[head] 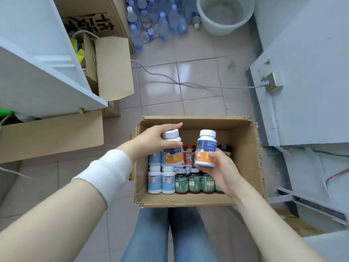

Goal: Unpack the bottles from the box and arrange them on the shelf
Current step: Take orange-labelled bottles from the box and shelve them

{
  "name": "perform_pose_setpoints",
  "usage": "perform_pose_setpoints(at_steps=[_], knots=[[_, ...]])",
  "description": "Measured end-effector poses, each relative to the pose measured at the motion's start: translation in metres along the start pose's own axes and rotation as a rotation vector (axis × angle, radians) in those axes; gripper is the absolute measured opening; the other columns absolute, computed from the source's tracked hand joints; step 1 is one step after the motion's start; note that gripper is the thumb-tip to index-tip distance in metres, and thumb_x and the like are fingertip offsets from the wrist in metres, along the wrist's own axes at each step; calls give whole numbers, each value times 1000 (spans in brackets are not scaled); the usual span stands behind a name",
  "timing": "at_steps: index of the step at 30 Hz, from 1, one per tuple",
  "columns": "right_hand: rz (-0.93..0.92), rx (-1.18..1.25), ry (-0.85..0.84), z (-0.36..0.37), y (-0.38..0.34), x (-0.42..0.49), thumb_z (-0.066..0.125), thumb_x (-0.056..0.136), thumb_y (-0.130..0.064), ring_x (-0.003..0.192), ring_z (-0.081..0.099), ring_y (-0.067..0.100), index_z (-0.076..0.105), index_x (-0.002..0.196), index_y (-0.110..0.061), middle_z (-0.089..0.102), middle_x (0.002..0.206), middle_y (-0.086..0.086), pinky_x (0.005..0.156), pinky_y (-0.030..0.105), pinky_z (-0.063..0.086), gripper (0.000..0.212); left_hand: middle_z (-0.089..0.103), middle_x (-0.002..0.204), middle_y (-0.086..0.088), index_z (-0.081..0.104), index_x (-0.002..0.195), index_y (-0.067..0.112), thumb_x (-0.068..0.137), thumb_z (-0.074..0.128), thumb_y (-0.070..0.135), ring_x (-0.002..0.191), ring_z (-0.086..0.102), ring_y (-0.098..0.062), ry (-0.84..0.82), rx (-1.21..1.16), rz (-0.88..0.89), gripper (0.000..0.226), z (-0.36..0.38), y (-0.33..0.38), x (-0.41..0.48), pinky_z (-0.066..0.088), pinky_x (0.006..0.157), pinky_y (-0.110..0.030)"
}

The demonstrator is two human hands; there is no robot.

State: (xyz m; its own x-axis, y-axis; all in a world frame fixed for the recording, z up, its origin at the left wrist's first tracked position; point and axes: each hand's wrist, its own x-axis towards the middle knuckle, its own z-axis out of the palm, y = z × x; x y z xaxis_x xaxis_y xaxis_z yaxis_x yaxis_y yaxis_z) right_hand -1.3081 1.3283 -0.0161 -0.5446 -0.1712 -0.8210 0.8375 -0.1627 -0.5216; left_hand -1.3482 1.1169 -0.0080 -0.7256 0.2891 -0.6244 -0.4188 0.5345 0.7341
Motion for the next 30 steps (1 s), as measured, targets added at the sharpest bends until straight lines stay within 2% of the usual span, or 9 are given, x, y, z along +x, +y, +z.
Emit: perform_pose_setpoints(at_steps=[2, 4, 7, 10, 13, 18, 22, 26, 30], knots=[[-55, 70, -15, -2, -18, -41, 36, 94, -12, 97, 54, 26, 48, 116, -3, 56, 106, 17, 91, 40, 47, 27, 52, 127, 16, 46, 131, 40, 83, 67, 32, 107, 53, 4, 38, -66, 78, 53, -2, 34, -25, 49, 88, -12], [-152, 96, -20, -1, -32, -83, 48, 90, -32, 94, 56, 25, 50, 116, -6, 57, 103, 14, 84, 37, 52, 37, 52, 122, 14, 45, 130, 37, 83, 67, 30, 105, 55, -1, 62, -110, 149, 52, -1, 68, -48, 52, 83, -16], [-328, 64, 44, 5, -43, -148, 80, 40, -65, 78, 65, 15, 55, 110, -14, 68, 88, 3, 72, 27, 58, 90, 53, 103, 15, 44, 125, 26, 83, 68, 26, 93, 57, -2, 112, -164, 228, 48, 4, 116, -85, 52, 73, -15], [-495, 103, 164, 11, -34, -210, 85, 16, -64, 65, 65, 8, 55, 100, -16, 69, 76, -3, 72, 26, 52, 101, 59, 90, 10, 51, 101, 23, 84, 66, 24, 82, 59, -5, 102, -158, 343, 23, 14, 156, -123, 50, 70, -15], [-624, 161, 290, 16, -19, -270, 89, 22, -55, 65, 65, 9, 56, 100, -14, 65, 82, 1, 70, 26, 51, 95, 59, 81, 7, 50, 84, 28, 86, 65, 25, 76, 56, -8, 46, -129, 469, 15, 33, 190, -162, 48, 71, -23], [-771, 233, 423, 10, 13, -372, 75, 61, -30, 72, 65, 14, 57, 106, -12, 69, 86, 3, 70, 25, 53, 51, 65, 90, -4, 51, 87, 26, 81, 70, 31, 80, 61, -15, -137, -100, 613, 21, 78, 249, -237, 51, 78, -31], [-868, 228, 561, -4, 41, -455, 81, 44, -49, 77, 65, 7, 62, 100, -21, 71, 83, -7, 72, 19, 51, 66, 69, 102, -11, 52, 92, 28, 59, 68, 58, 96, 67, -25, -295, 1, 741, 48, 121, 290, -302, 55, 85, -44], [-969, 212, 735, -26, 78, -536, 81, 31, -67, 82, 66, 8, 65, 93, -19, 73, 84, -8, 79, 22, 50, 81, 69, 98, -8, 49, 92, 26, 80, 70, 34, 86, 70, -15, -414, -13, 874, 27, 177, 323, -366, 56, 76, -32], [-1039, 184, 840, -55, 120, -620, 84, 34, -60, 82, 67, 4, 65, 93, -22, 73, 84, -11, 80, 24, 51, 72, 69, 96, -8, 51, 98, 19, 82, 66, 39, 81, 71, -13, -573, -14, 980, 30, 246, 350, -431, 57, 76, -31]])
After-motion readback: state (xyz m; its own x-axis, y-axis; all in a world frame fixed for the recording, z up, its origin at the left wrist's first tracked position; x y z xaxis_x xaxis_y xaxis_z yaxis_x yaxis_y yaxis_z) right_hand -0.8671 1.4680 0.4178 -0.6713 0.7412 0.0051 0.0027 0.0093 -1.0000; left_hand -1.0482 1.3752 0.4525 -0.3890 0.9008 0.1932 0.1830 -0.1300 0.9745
